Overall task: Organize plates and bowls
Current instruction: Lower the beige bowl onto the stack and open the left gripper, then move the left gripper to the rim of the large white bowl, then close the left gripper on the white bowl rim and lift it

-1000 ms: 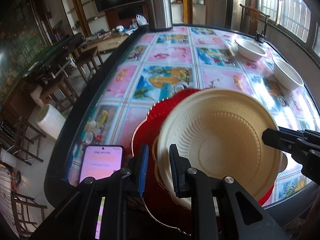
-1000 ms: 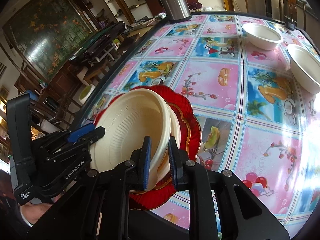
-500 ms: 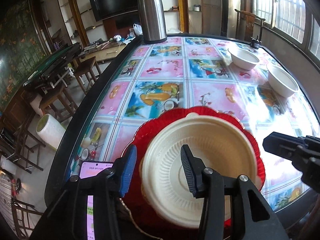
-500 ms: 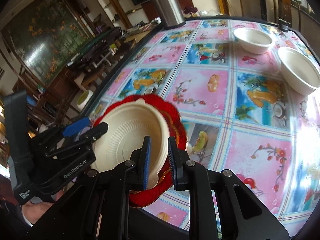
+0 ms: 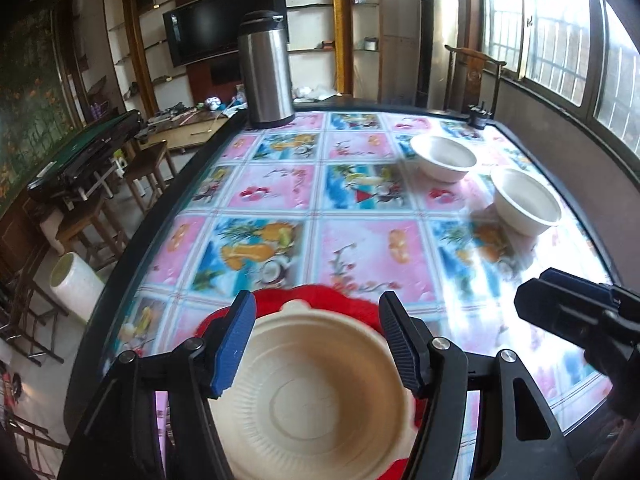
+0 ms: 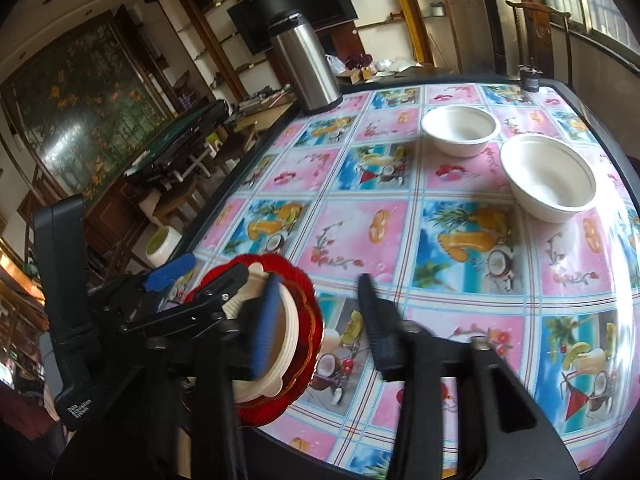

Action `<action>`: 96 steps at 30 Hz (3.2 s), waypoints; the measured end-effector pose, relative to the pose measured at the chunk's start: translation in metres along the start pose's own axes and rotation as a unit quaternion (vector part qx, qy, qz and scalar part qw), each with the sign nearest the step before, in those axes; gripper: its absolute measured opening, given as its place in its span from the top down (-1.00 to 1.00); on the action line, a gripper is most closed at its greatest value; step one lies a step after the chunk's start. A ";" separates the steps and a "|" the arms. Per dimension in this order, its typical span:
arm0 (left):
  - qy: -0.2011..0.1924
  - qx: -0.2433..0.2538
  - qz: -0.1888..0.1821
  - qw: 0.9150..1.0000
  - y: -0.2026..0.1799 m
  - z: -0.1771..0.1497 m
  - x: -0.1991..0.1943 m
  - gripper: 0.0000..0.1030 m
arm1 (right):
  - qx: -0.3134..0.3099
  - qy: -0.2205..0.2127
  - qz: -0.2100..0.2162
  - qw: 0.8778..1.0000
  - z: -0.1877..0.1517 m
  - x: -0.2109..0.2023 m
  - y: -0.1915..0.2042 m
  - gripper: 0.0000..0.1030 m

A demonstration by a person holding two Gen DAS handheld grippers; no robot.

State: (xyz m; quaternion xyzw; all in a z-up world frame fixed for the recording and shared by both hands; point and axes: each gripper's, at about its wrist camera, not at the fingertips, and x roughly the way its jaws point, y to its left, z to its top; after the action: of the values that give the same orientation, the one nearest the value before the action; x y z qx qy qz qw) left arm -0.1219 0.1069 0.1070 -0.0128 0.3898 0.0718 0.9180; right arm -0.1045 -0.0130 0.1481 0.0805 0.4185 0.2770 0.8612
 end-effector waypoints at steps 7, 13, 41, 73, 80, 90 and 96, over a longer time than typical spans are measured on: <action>-0.006 0.005 -0.007 1.000 -0.020 0.012 0.006 -0.25 | 0.005 -0.009 -0.016 1.000 0.009 -0.010 -0.014 0.16; -0.007 0.011 -0.008 1.000 -0.035 0.023 0.014 -0.39 | 0.014 -0.008 -0.026 1.000 0.016 -0.009 -0.030 0.16; 0.024 0.043 -0.034 0.998 -0.102 0.050 0.055 -0.39 | 0.089 -0.020 -0.059 0.994 0.032 -0.017 -0.119 0.16; 0.086 0.031 -0.080 0.993 -0.183 0.095 0.117 -0.39 | 0.198 -0.021 -0.137 0.970 0.064 -0.022 -0.267 0.17; 0.116 0.023 -0.081 0.990 -0.199 0.099 0.143 -0.40 | 0.224 -0.006 -0.129 0.966 0.076 0.000 -0.300 0.17; 0.128 0.016 -0.086 0.988 -0.213 0.104 0.157 -0.40 | 0.231 -0.007 -0.107 0.967 0.083 0.023 -0.311 0.17; 0.139 0.019 -0.083 0.987 -0.223 0.104 0.170 -0.40 | 0.225 -0.002 -0.120 0.967 0.085 0.028 -0.313 0.17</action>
State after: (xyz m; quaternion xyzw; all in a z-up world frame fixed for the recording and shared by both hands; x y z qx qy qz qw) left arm 0.1005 -0.0846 0.0504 -0.0373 0.5128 -0.0145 0.8576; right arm 0.1029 -0.2505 0.0672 0.2217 0.4747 0.0702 0.8488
